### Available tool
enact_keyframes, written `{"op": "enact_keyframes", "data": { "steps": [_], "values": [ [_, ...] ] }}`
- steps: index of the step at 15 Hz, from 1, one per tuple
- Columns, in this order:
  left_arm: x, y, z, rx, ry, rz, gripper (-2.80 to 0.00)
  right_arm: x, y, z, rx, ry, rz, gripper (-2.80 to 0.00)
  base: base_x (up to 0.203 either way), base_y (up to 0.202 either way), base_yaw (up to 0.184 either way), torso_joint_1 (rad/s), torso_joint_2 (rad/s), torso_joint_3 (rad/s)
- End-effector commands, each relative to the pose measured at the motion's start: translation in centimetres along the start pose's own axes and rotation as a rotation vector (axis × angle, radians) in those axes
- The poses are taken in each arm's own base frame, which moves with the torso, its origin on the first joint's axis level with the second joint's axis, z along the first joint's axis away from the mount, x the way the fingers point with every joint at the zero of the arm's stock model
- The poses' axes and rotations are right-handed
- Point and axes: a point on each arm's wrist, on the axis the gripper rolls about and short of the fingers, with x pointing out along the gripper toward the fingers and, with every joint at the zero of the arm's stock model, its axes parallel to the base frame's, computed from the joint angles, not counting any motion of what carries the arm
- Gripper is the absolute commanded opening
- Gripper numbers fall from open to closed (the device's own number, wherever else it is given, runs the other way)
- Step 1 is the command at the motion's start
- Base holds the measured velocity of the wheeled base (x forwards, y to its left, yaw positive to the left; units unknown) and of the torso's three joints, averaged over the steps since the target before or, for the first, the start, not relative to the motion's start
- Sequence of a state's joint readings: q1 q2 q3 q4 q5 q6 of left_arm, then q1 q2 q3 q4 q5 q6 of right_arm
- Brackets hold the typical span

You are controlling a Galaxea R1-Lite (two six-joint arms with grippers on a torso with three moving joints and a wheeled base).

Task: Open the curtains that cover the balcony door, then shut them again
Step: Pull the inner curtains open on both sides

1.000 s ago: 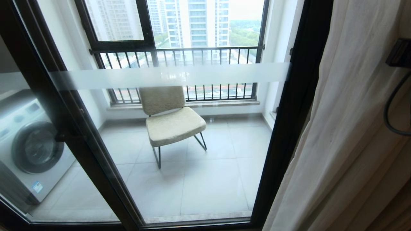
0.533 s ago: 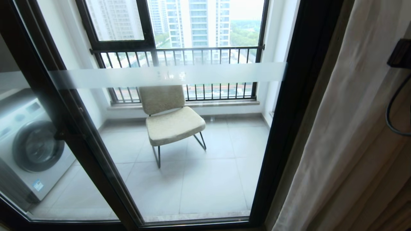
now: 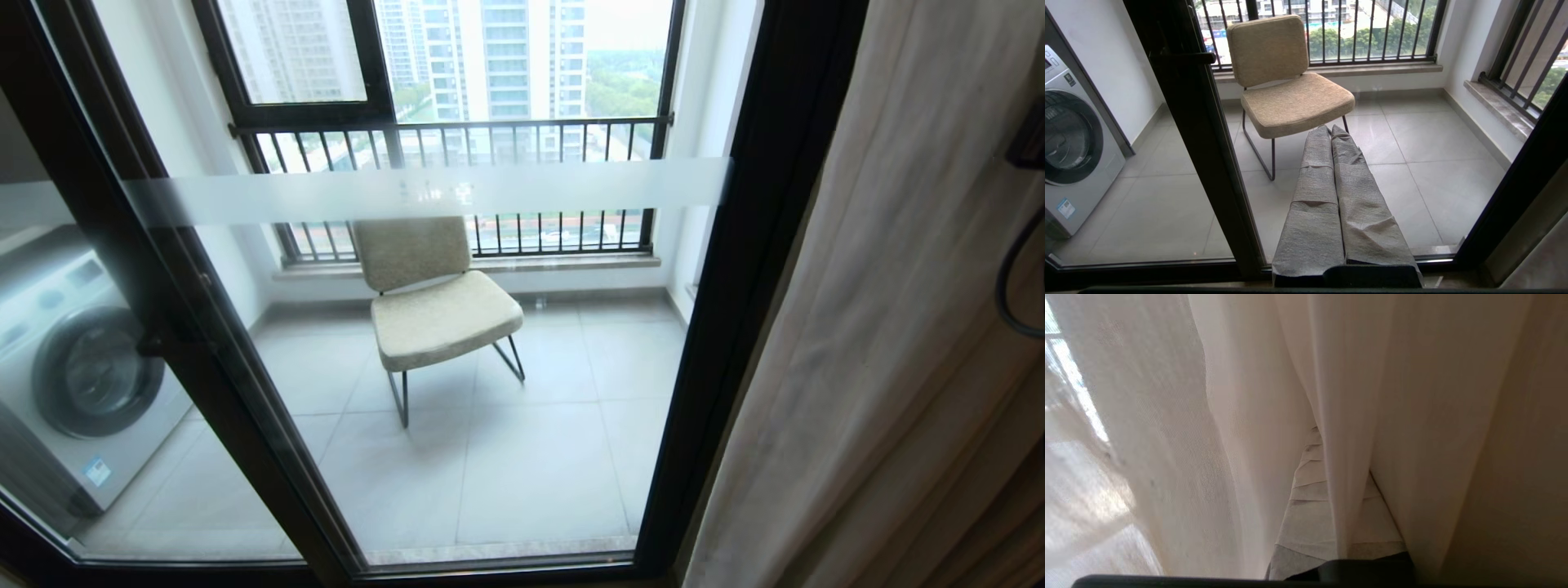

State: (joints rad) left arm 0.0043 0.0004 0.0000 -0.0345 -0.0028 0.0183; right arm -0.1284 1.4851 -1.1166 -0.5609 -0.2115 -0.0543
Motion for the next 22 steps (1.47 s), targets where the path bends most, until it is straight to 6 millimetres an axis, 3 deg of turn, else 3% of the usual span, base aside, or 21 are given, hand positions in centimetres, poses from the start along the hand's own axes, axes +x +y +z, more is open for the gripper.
{"op": "enact_keyframes", "data": {
  "steps": [1, 5, 11, 18, 22],
  "values": [
    [0.0, 0.0, 0.0, 0.001, -0.001, 0.000, -2.80, 0.3, -0.9, 0.0, -0.005, -0.006, -0.036, -2.80, 0.000, 0.000, 0.000, 0.000, 0.00, 0.000],
    [0.0, 0.0, 0.0, 0.000, -0.001, 0.000, -2.80, 1.3, -3.5, 0.0, -0.017, -0.009, -0.130, -2.80, 0.000, 0.000, 0.000, 0.000, 0.00, 0.000],
    [0.0, 0.0, 0.0, 0.000, -0.001, 0.000, -2.80, 4.5, -8.0, -1.0, -0.029, -0.008, -0.275, -2.80, 0.000, 0.000, 0.000, 0.000, 0.00, 0.000],
    [0.0, 0.0, 0.0, 0.000, -0.001, 0.000, -2.80, 7.5, -14.6, -2.3, -0.051, -0.002, -0.453, -2.80, 0.000, 0.000, 0.000, 0.000, 0.00, 0.000],
    [0.0, 0.0, 0.0, 0.000, -0.001, 0.000, -2.80, 7.6, -15.7, -2.8, -0.058, 0.003, -0.484, -2.80, 0.000, 0.000, 0.000, 0.000, 0.00, 0.000]
  ]
}}
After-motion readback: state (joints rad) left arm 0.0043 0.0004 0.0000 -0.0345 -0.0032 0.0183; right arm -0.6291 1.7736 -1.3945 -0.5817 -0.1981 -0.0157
